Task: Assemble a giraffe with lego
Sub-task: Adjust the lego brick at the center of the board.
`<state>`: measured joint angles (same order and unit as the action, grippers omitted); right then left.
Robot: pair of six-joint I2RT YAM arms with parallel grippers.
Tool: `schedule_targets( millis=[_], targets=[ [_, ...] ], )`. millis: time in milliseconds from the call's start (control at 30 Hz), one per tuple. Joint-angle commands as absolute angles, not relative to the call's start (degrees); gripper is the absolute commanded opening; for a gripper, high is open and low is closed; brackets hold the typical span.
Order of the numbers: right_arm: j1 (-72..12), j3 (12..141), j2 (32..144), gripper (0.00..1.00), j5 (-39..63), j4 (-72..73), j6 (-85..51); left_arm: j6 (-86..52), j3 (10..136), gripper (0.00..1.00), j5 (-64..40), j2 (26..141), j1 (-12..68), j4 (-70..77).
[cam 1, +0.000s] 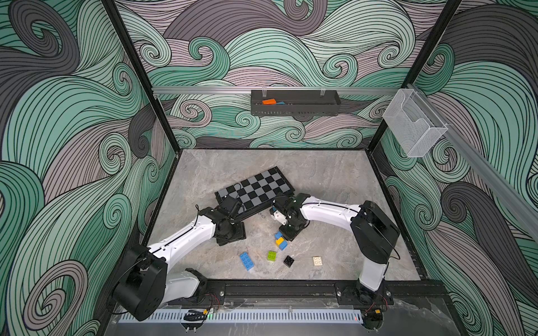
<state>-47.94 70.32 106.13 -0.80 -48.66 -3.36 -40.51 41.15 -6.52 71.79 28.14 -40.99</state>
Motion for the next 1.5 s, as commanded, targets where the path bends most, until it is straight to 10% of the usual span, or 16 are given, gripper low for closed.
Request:
schedule_targets(
  millis=[0, 633, 1467],
  targets=[
    [-48.0, 69.1, 105.3, 0.34, -0.5, -47.4, -4.1, -40.5, 43.6, 0.69, -5.7, 71.8, 27.6, -42.5],
    [-47.8, 43.6, 88.1, 0.15, 4.6, 0.1, -18.9, -38.1, 52.6, 0.70, -21.8, 71.6, 27.7, -42.5],
    [-58.2, 35.7, 98.4, 0.21, -24.6, 33.6, -8.6, -31.8, 65.5, 0.70, -17.9, 88.1, 26.9, -49.9]
  ],
)
